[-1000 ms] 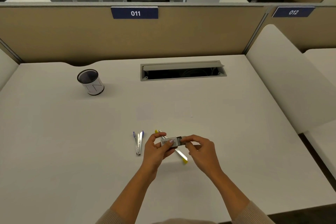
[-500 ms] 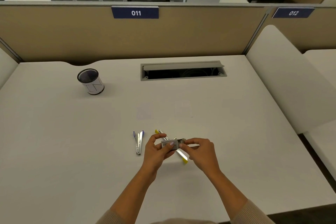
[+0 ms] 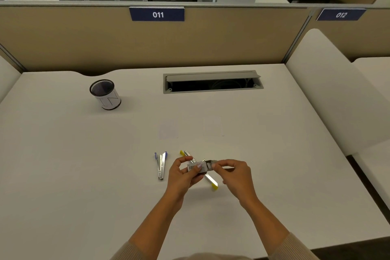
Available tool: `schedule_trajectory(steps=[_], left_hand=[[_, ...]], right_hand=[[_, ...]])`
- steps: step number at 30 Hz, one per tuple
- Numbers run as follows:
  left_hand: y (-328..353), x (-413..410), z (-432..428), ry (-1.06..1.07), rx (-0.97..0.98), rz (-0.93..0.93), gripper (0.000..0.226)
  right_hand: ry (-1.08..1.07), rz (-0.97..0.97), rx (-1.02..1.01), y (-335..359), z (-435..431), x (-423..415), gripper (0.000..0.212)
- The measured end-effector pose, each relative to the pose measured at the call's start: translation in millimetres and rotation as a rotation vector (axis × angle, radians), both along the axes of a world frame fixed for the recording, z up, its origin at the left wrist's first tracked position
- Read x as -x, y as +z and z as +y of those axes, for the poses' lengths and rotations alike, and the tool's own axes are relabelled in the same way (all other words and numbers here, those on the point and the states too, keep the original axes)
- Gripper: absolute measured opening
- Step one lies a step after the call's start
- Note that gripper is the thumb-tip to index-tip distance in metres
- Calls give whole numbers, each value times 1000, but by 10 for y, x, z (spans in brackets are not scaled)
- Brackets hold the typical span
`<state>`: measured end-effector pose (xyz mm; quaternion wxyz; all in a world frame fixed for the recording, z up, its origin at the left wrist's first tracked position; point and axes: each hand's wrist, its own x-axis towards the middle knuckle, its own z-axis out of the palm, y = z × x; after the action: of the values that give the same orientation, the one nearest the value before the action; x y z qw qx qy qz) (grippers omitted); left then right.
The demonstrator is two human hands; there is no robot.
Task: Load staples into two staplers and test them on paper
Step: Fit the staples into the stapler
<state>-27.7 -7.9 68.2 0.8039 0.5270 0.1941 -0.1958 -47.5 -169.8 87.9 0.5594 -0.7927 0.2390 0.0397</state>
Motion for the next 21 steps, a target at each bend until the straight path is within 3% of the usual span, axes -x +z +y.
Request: schedule_trajectory(steps=[4,13,21], left_hand=[[-5,6,-14,11,22,13,35],[-48,9,7,18,23,24,33],[-59,12,-9,27,-7,28,33]], right_hand=[[-10,-6,-17,5,-15,-1,3],[6,51,-234,3,-74,8,15],[59,-143,63,77,-37,24,5]])
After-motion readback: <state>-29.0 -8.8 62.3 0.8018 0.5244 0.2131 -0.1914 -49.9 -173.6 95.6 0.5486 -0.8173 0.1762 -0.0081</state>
